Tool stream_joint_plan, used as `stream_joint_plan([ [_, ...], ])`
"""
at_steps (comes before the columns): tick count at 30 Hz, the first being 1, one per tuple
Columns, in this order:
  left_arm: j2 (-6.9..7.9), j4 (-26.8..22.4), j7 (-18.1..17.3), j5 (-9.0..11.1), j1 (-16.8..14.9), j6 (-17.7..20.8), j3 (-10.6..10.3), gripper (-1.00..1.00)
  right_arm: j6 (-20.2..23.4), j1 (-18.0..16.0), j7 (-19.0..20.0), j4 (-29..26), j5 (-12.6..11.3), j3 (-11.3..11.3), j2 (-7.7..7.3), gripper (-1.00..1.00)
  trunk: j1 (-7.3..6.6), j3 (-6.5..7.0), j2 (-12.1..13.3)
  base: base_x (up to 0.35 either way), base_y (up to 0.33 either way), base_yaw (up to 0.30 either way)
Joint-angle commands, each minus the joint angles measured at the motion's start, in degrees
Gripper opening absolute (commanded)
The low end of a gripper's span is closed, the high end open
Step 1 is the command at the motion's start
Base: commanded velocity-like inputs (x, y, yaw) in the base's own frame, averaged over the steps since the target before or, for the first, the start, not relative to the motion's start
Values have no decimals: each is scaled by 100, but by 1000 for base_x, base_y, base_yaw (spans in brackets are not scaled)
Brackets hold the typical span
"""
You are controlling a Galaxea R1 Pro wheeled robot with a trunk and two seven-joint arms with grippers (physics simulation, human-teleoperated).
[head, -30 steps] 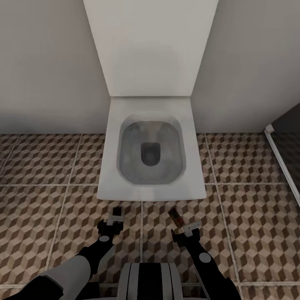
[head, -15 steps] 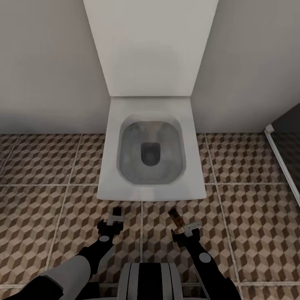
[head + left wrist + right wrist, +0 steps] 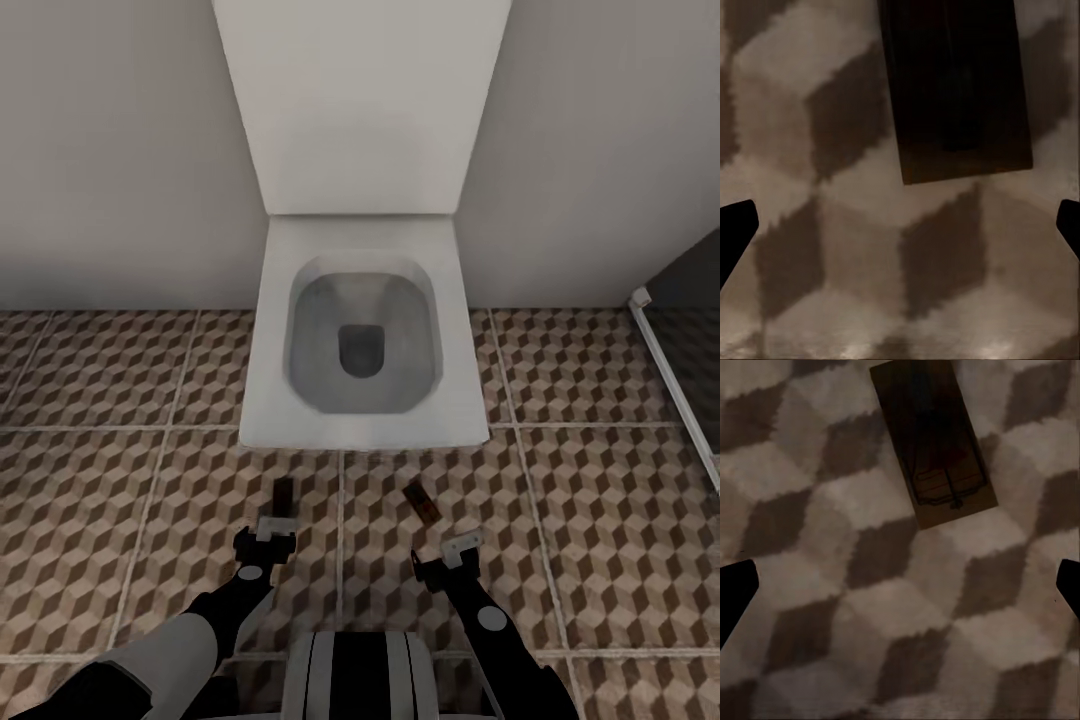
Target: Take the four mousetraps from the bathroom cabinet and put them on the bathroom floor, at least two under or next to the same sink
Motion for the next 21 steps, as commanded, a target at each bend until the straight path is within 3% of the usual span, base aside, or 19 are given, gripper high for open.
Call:
stream_joint_plan([
  [1,1,5,25,57,-3,-23,-49,100,3,0,20,-5,54,-11,2,100,-4,-2,-1,-307,0,0],
  [21,1,5,25,57,-3,-23,-49,100,-14,0,20,-8,56,-11,1,100,-4,-2,-1,-332,0,0],
])
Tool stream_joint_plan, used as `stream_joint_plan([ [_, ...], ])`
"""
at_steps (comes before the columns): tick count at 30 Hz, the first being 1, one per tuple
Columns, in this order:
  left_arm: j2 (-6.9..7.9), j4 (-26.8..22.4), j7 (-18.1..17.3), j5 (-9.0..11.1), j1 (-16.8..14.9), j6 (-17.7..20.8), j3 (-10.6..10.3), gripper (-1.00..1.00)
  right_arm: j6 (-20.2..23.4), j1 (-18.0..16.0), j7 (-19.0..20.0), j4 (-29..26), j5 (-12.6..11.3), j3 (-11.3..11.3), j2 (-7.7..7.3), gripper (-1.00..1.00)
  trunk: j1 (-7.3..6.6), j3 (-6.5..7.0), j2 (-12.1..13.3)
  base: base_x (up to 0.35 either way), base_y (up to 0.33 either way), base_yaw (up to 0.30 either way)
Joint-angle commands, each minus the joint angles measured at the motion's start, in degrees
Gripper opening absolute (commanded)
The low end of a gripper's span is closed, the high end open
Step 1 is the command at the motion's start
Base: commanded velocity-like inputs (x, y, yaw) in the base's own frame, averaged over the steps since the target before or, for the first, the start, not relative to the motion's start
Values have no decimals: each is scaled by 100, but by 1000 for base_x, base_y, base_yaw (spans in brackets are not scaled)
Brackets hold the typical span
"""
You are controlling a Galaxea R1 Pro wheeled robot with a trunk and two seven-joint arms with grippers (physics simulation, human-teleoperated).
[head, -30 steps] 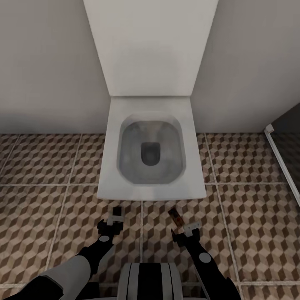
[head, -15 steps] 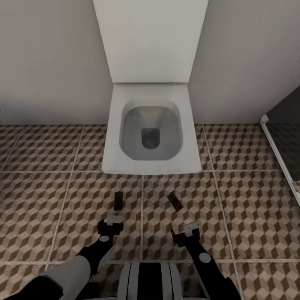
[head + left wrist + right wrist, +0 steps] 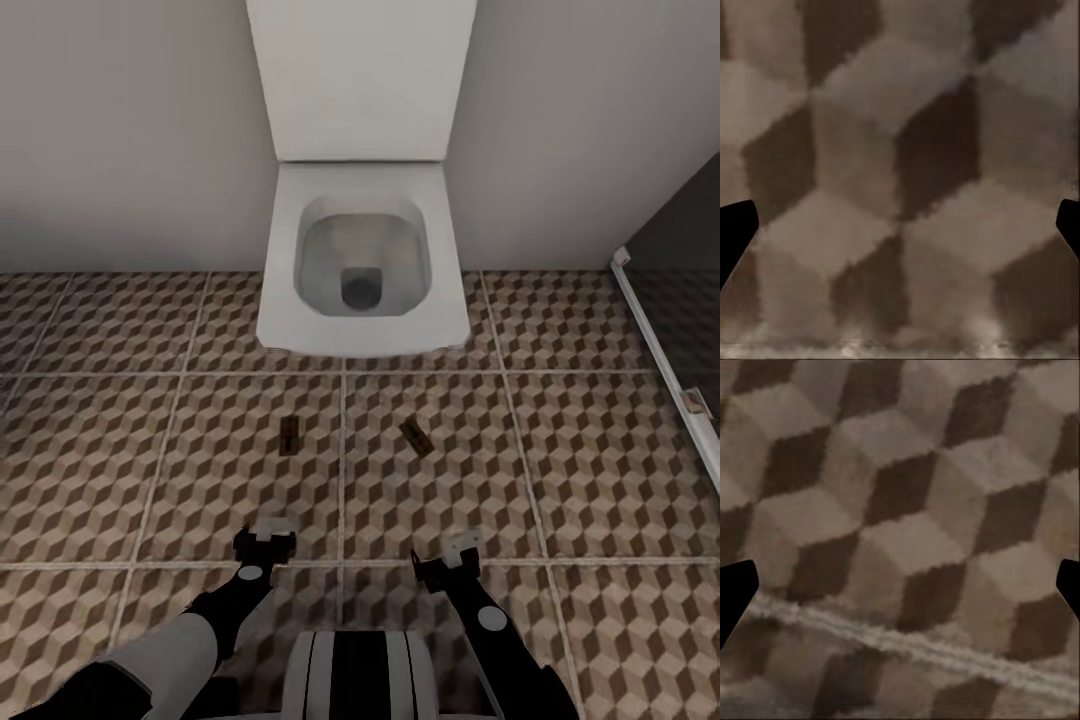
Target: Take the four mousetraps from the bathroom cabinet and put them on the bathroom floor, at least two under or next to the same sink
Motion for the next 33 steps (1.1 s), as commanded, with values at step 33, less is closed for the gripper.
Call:
stream_joint_plan([
  [33,1,5,25,57,-3,-21,-49,100,-26,0,27,-17,55,-11,0,100,-4,-2,-1,-244,0,0],
])
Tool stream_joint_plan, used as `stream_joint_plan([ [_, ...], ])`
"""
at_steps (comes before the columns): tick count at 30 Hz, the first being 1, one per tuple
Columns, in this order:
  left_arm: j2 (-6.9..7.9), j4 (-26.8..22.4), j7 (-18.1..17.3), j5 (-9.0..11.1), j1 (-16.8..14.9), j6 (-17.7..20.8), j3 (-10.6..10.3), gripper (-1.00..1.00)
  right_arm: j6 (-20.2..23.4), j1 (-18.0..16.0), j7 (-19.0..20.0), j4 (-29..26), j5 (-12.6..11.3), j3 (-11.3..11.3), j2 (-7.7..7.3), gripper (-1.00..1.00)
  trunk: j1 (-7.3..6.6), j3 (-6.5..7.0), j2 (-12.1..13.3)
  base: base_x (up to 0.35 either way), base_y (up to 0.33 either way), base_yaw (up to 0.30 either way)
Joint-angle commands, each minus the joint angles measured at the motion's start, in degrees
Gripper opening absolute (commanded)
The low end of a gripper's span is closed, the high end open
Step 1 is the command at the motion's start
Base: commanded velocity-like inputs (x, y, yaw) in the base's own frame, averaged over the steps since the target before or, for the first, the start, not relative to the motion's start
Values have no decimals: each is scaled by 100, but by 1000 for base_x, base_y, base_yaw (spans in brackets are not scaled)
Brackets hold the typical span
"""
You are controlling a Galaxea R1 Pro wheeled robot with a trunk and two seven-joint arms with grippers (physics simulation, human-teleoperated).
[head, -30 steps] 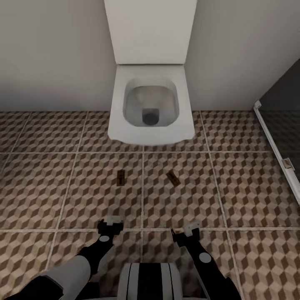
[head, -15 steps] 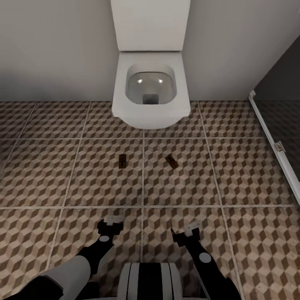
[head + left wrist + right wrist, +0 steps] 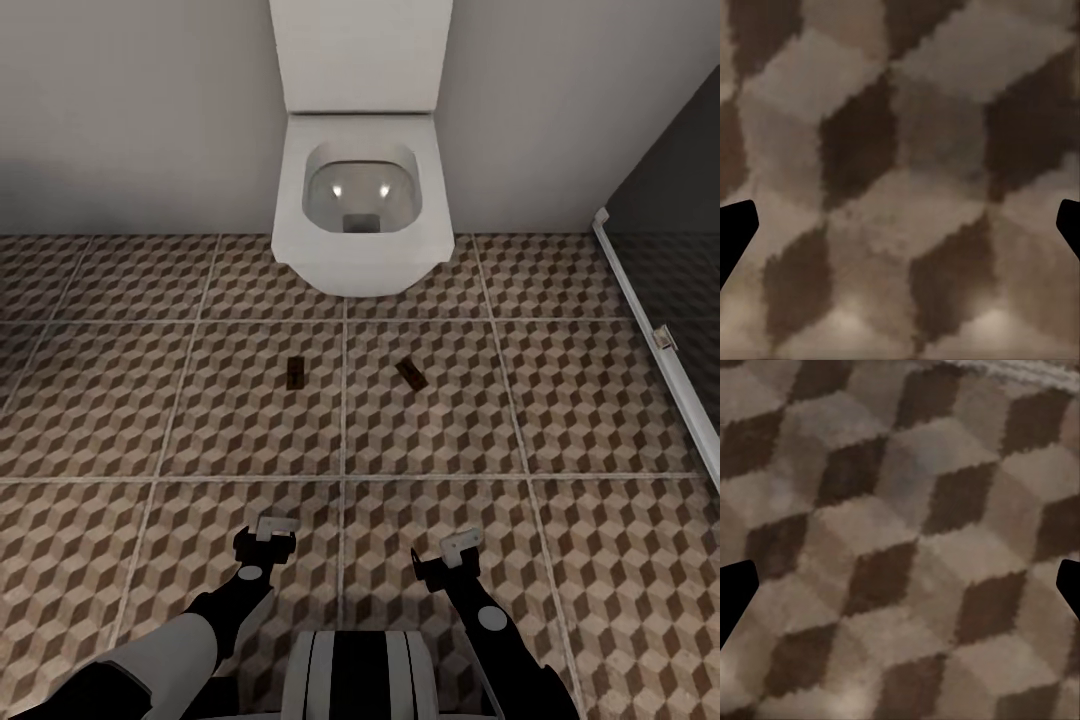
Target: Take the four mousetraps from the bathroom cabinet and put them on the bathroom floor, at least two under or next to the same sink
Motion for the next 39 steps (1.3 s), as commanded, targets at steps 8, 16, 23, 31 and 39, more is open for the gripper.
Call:
stream_joint_plan([
  [8,1,5,25,57,-3,-22,-50,100,-1,0,22,-5,55,-11,4,100,-1,-3,-1,-6,0,0],
  [16,0,5,25,57,-3,-18,-50,100,-1,0,28,-5,55,-11,3,100,-1,-3,-1,0,0,0],
  [23,0,5,25,57,-3,-17,-50,100,-1,0,37,-5,55,-11,4,100,-19,152,8,0,0,0],
  [31,0,5,25,57,-3,-12,-50,100,-1,0,40,-5,55,-11,5,100,-40,330,19,0,0,0],
  [39,0,5,25,57,-3,-11,-50,100,-1,0,40,-5,55,-11,4,100,-118,494,146,0,0,0],
])
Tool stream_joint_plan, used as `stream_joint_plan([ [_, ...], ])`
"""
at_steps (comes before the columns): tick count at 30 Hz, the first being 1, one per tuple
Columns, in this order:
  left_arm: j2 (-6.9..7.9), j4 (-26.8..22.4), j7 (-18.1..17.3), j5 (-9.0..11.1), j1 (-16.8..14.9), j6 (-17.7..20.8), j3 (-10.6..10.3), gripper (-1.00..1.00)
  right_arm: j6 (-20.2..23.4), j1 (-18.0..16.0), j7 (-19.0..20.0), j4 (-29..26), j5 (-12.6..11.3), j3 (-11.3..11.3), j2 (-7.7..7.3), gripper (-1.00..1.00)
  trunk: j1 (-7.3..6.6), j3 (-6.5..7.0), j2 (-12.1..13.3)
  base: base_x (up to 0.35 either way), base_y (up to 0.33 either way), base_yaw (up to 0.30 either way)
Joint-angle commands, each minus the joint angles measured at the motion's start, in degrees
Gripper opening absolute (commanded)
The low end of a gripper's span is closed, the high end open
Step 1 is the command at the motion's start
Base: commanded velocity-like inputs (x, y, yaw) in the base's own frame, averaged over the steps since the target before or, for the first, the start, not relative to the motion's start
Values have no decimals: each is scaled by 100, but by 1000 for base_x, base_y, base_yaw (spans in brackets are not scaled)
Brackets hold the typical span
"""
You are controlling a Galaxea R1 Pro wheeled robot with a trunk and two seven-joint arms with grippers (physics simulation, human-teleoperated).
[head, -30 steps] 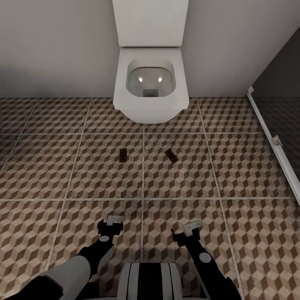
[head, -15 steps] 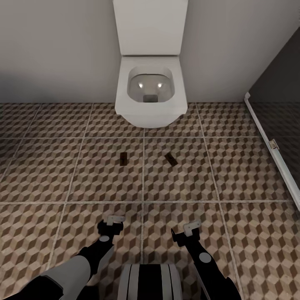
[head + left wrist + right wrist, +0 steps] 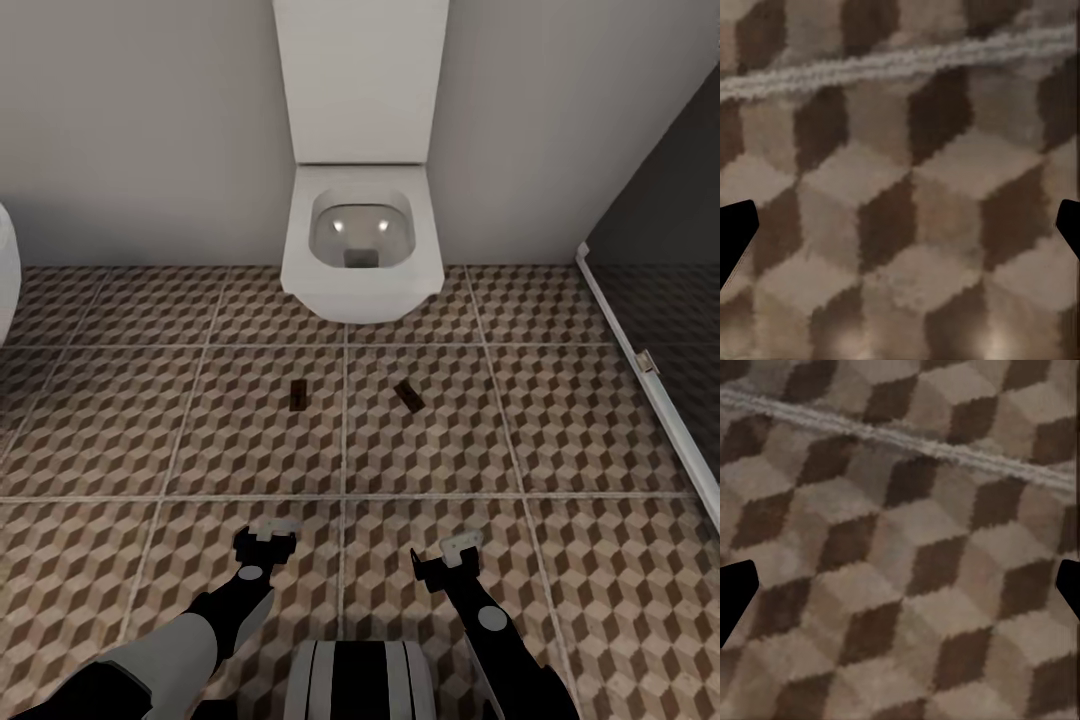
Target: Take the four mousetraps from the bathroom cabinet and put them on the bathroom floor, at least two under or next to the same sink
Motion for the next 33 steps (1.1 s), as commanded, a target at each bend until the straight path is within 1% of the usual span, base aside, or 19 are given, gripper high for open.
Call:
stream_joint_plan([
  [1,1,6,25,58,-3,-23,-49,100,-1,0,20,-4,55,-11,2,100,-23,16,41,0,0,0],
  [2,1,6,25,58,-3,-22,-49,100,-1,0,20,-4,55,-11,4,100,-45,34,81,0,0,0],
  [25,1,6,25,58,-3,-22,-49,100,-1,0,29,-4,55,-8,1,100,-45,34,81,0,0,0],
  [33,1,6,25,58,-3,-21,-49,100,-1,0,29,-4,55,-4,1,100,-221,177,402,0,0,0],
])
